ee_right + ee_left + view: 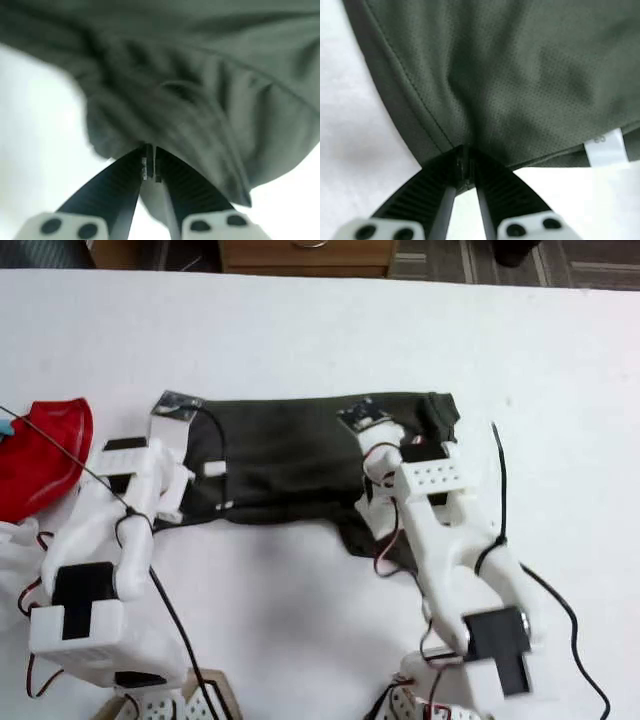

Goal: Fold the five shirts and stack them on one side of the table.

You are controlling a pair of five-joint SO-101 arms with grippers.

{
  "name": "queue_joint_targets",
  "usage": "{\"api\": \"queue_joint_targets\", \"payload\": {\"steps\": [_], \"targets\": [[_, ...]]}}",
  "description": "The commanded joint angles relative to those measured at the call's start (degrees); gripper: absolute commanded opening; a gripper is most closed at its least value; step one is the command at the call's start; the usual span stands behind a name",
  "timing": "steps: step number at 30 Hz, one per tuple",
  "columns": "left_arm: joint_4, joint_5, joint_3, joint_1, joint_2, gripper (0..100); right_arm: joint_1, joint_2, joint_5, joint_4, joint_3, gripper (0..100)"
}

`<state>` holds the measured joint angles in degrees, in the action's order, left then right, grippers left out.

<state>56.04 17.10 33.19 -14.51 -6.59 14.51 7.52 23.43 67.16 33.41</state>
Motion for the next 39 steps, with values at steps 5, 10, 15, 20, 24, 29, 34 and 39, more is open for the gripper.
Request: {"api": "queue_joint_targets", "payload": {"steps": [5,10,15,20,24,29,34,39], "targets": [[-0.7,-0.7,0.2,-0.6,0.0,3,0.3,12.0,0.3,-10.4,0.7,1.9],[-0.7,-0.7,0.3,-0.6,0.0,3,-2.8,4.2,0.4,-26.6,3.6,1.9],[-0.7,-0.7,0.3,-0.6,0.0,3,-4.4,-6.7,0.4,-30.2,1.1,1.9],[-0.7,-0.6,0.3,-0.6,0.0,3,-3.4,-9.2,0.4,-25.0,-0.4,1.9],[-0.8,-0.6,0.3,-0.6,0.0,3,-1.2,-5.1,0.4,-14.4,-1.3,1.9],[-0.8,-0.5,0.1,-0.5,-0.1,3,1.4,0.9,0.5,-6.9,-1.1,1.9],[-0.8,-0.5,0.1,-0.5,-0.1,3,2.8,1.4,1.5,-4.3,-1.1,1.9],[-0.8,-0.5,0.1,-0.5,-0.1,3,1.7,2.3,4.8,-5.1,-2.0,1.9]]}}
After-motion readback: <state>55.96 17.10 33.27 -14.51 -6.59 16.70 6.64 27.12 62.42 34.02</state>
